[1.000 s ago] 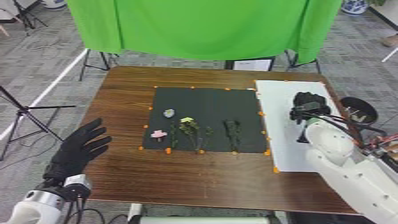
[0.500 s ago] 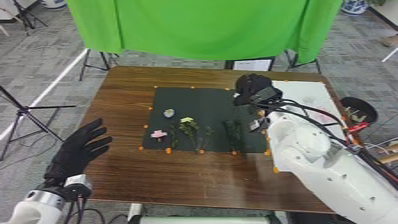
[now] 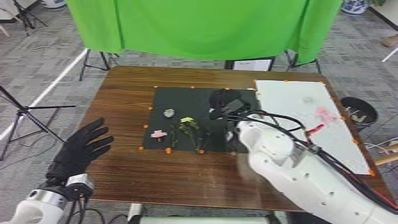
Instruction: Arrange flowers
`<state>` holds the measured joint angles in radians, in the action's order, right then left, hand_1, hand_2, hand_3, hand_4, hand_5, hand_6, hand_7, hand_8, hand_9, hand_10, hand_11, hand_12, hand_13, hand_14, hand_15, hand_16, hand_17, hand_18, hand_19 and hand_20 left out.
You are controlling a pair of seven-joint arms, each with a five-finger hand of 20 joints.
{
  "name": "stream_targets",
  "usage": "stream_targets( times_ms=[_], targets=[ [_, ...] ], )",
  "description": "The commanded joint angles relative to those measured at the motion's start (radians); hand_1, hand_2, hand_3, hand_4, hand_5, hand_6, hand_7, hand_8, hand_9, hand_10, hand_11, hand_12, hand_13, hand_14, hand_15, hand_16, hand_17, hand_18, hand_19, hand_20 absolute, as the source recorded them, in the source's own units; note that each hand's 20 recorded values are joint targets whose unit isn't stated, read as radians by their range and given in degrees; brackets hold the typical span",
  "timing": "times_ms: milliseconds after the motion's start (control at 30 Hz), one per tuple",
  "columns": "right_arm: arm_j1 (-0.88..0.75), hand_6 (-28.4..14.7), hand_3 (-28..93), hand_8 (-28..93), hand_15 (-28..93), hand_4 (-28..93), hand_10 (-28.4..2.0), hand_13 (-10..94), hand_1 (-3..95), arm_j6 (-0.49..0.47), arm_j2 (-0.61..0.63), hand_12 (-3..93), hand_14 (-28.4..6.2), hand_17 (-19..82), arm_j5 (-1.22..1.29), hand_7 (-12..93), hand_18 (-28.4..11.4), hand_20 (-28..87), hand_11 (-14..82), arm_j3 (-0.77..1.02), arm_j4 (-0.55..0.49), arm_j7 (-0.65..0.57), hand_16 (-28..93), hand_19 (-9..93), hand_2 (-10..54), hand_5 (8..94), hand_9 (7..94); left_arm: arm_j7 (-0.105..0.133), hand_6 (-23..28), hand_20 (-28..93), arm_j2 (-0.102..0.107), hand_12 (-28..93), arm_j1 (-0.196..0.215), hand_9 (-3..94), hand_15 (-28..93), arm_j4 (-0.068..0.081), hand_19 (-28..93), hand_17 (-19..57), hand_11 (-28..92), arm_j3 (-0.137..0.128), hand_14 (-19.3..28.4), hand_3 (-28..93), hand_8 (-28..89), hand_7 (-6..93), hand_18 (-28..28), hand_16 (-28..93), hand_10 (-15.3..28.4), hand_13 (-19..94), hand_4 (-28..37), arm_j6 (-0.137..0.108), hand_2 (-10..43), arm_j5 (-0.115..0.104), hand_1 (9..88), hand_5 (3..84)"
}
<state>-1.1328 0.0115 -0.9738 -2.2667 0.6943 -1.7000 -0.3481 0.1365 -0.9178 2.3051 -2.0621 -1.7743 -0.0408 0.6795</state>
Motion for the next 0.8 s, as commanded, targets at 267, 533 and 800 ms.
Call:
stream_targets(
  times_ms=[267, 533, 800],
  targets=[
    [0.025, 2.3, 83, 2, 56, -28, -4.6, 81, 44.5, -0.018, -0.082, 51.2, -2.3, 30, -0.032, 50, -17.6, 45, 17.2, -0.035, 0.052, -0.025, 32, 77, -9.5, 66.4, 85.2, -0.013, 3.6, 9, -0.007, 15, -0.014, 22.6, 36, 0.007, 41, -9.7, 24, 0.017, 16.8, 71, -12, 21.6, 22.2, -1, 12.5, 19, -27.7, 0.006, -0.2, -0.002, 26.6, 27.0],
    [0.015, 1.1, 82, 1, 59, -28, -6.8, 77, 38.8, -0.035, -0.079, 43.1, -3.6, 28, -0.040, 48, -18.2, 47, 26.2, -0.025, 0.062, -0.042, 29, 76, -9.5, 63.9, 78.6, -0.018, 3.6, 9, 0.000, 15, -0.014, 22.5, 36, 0.008, 41, -9.7, 24, 0.017, 16.7, 71, -12, 21.6, 22.2, -1, 12.4, 19, -27.7, 0.010, -0.2, -0.003, 26.7, 26.9],
    [0.006, 1.3, 82, 1, 60, -28, -8.2, 75, 34.6, -0.051, -0.076, 34.5, -3.7, 27, -0.044, 46, -18.6, 48, 34.6, -0.018, 0.057, -0.047, 28, 76, -9.5, 62.5, 74.6, -0.022, 3.5, 9, 0.004, 15, -0.011, 22.5, 36, 0.007, 41, -9.6, 24, 0.013, 16.7, 71, -12, 21.7, 22.2, -1, 12.4, 19, -27.8, 0.014, -0.2, -0.003, 26.8, 26.9]
  ],
)
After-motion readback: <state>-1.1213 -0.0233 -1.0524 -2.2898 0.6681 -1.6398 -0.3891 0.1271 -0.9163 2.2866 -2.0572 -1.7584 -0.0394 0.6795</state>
